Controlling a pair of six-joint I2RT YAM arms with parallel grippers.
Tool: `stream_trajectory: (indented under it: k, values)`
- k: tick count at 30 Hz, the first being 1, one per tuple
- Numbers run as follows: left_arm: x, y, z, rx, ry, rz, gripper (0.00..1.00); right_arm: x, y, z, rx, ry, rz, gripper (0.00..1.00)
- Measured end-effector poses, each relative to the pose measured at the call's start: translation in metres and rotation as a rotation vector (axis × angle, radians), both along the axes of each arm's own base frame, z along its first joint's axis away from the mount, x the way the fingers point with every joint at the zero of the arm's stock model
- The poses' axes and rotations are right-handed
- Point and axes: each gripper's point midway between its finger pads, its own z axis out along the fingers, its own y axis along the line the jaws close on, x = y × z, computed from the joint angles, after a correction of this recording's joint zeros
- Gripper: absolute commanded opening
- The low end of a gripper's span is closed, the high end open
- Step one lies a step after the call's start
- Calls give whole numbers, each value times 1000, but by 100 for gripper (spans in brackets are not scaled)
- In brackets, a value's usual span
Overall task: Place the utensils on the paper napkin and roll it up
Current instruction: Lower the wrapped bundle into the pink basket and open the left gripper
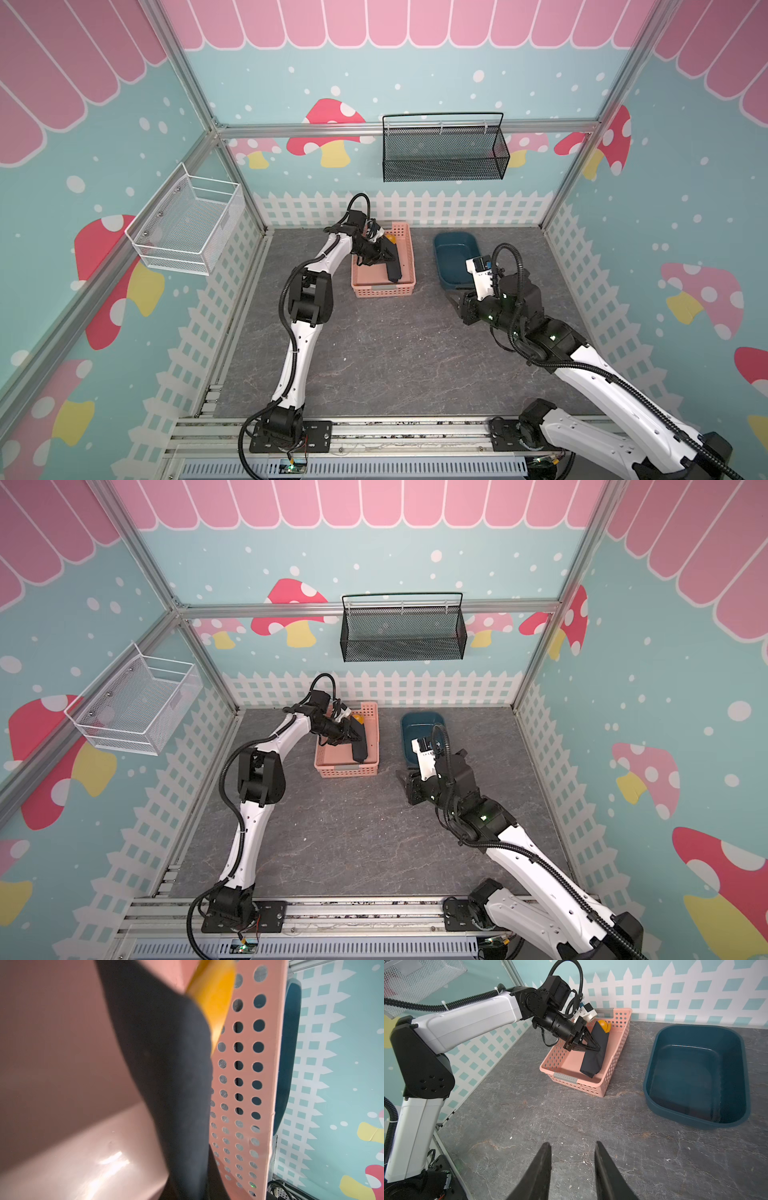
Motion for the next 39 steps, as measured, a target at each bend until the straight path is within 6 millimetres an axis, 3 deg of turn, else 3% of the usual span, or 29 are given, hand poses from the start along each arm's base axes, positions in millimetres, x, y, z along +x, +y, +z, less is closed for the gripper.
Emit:
stream_trajectory:
  k: [8, 19, 26, 33, 39]
  values:
    - [-4, -19, -14, 0, 16, -26, 0, 0, 1, -1, 0, 2, 9, 37]
    - [-4, -21, -39, 9, 53, -27, 0, -1, 1, 0, 3, 2, 12, 37]
    - [-2, -17, -40, 38, 44, -25, 13, -2, 1, 1, 7, -1, 16, 37]
    - [-1, -14, -39, 73, 20, -31, 34, -2, 1, 2, 8, 0, 19, 37]
    - [2, -11, -37, 108, -8, -31, 41, -3, 2, 2, 13, 0, 27, 37]
